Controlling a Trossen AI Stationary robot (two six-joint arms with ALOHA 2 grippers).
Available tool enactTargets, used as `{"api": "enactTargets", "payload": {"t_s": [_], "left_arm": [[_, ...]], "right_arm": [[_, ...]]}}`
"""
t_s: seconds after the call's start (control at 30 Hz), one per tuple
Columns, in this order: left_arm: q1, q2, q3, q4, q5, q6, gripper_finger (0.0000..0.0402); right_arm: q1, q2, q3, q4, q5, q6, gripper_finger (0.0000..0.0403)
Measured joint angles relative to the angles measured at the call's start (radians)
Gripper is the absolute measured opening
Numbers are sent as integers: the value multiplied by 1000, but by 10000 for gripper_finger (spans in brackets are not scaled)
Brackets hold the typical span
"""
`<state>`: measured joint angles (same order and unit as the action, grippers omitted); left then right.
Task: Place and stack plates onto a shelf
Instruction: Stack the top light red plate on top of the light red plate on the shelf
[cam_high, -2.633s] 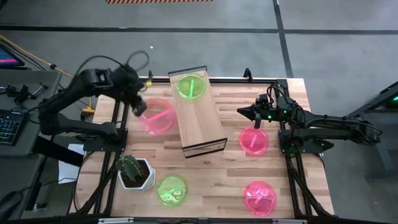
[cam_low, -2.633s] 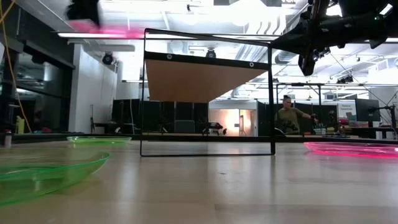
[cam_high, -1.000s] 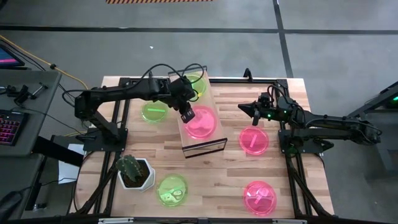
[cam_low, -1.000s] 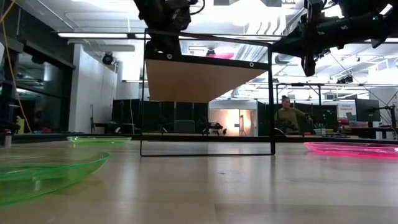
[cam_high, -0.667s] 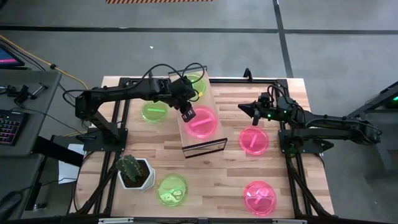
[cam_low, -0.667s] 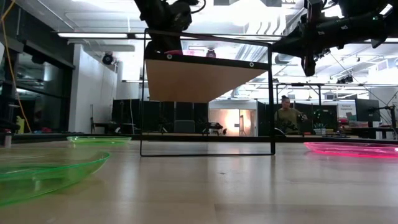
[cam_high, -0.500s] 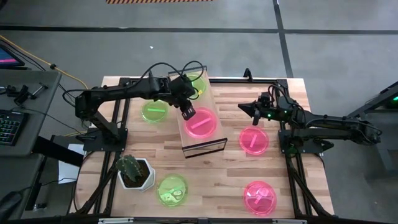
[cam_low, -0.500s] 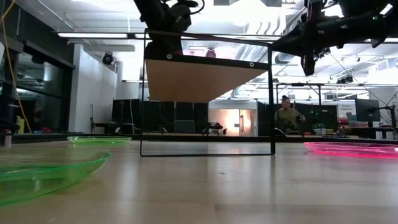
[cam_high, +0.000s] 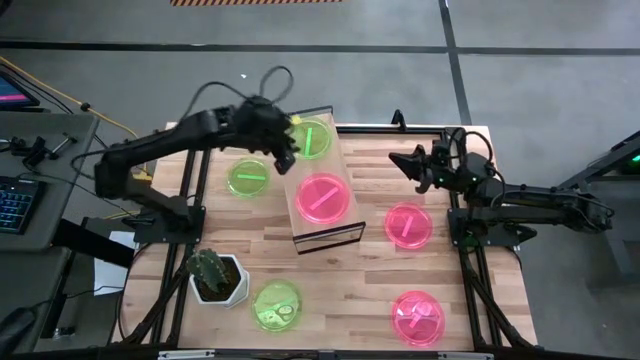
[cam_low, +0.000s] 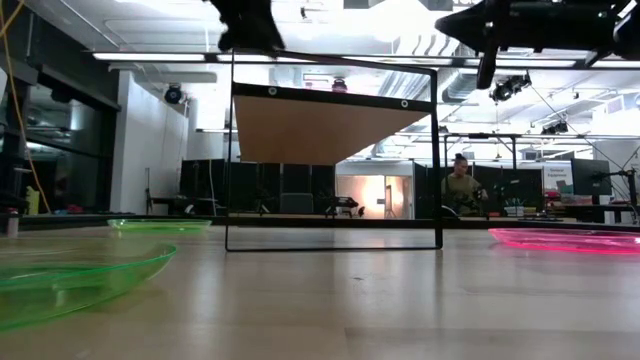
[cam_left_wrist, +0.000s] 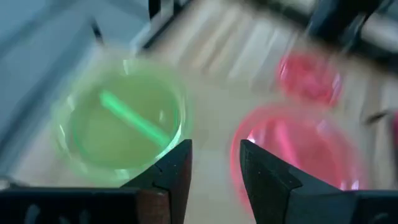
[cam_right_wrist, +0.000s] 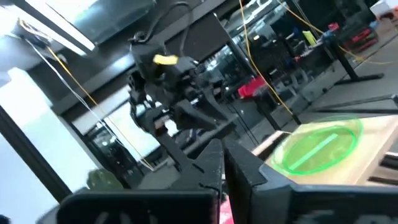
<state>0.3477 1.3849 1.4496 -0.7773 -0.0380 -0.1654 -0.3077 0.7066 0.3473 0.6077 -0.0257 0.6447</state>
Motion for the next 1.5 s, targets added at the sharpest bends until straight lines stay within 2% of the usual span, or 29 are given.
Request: {"api": "enactTargets", "payload": {"t_s": [0.1,0.17,0.33,0.43,0.57,0.73,1.5], "left_arm": [[-3,-113,-113,184,10,13,119],[-3,-192,-224,337,54,10,116],[-4,-371,-506,656,122,-24,113],[-3,-444,-617,730,122,-24,113],[-3,-505,-708,726,113,-48,111],[-3,-547,-763,766,115,-103,111],[-3,-560,-764,781,116,-56,111]], "right_arm": [[0,21,10,-8,0,29,16],[5,46,40,-40,-1,24,34],[10,128,156,-143,-2,-126,85],[4,169,220,-198,-3,-191,106],[-12,205,283,-316,-4,-197,122],[-20,229,313,-388,-4,-195,126],[-20,230,313,-387,-4,-189,126]]}}
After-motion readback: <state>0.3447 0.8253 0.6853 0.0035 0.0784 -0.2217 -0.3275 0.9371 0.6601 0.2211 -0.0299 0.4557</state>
